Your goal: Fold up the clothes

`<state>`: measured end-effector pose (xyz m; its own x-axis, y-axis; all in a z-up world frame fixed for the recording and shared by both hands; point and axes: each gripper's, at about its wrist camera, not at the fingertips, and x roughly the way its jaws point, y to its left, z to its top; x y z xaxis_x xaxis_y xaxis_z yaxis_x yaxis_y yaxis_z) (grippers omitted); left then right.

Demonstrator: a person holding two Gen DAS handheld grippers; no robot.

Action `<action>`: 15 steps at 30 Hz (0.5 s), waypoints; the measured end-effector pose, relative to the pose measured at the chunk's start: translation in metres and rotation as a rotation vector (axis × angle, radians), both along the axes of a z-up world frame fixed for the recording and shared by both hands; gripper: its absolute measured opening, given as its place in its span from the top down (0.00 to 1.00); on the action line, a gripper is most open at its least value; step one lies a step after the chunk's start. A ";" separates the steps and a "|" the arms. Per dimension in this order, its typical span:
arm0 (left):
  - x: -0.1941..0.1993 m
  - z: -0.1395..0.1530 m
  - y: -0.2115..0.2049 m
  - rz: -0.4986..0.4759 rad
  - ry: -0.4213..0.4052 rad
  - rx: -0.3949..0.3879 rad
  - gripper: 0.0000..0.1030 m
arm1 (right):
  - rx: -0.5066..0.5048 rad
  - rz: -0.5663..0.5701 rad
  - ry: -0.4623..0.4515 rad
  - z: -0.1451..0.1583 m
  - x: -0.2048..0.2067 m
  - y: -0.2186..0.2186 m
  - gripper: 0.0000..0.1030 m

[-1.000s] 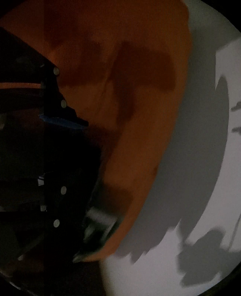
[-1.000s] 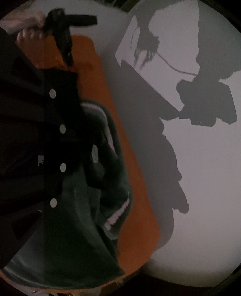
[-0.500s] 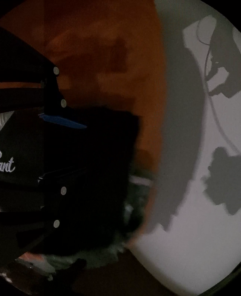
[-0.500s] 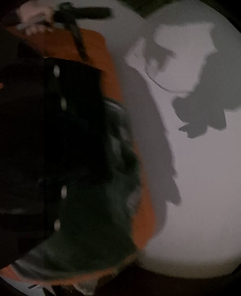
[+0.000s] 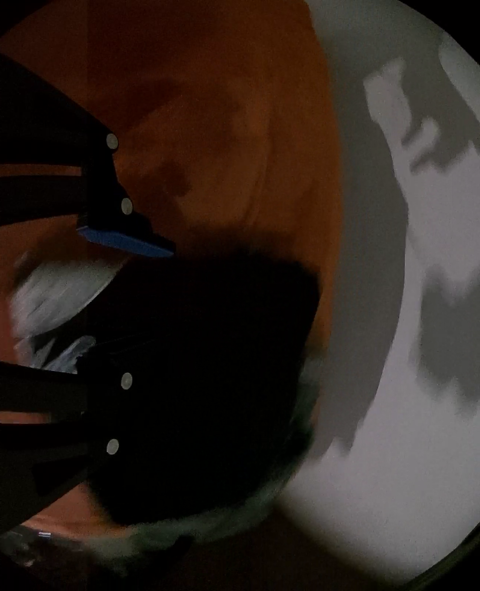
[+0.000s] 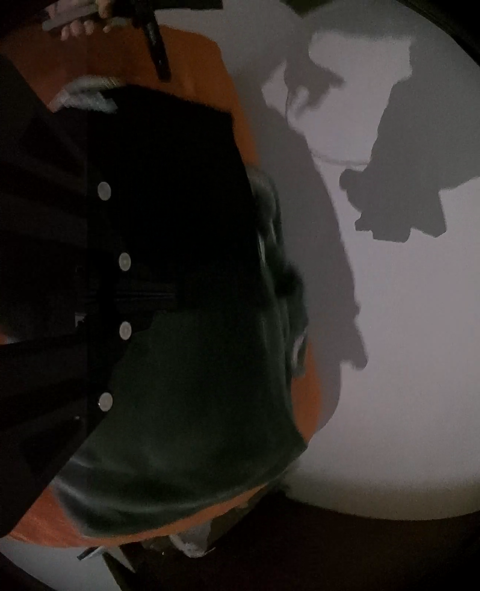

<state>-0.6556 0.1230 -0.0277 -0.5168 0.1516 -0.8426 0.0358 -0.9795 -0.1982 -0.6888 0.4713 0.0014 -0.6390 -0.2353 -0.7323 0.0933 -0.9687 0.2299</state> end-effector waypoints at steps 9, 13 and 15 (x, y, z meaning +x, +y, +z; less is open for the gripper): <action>0.057 -0.055 0.009 -0.023 -0.101 -0.001 0.58 | -0.026 0.098 -0.187 -0.073 0.066 -0.056 1.00; 0.059 -0.060 -0.008 0.017 -0.122 -0.040 0.58 | 0.066 -0.029 -0.210 -0.076 0.068 0.008 1.00; 0.060 -0.060 -0.016 0.038 -0.155 -0.026 0.58 | 0.044 -0.097 -0.243 -0.075 0.069 0.038 1.00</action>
<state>-0.5953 0.1067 -0.0879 -0.3849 0.1111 -0.9163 0.1011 -0.9817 -0.1615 -0.6202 0.5097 -0.0732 -0.4614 -0.1455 -0.8752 -0.0537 -0.9801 0.1913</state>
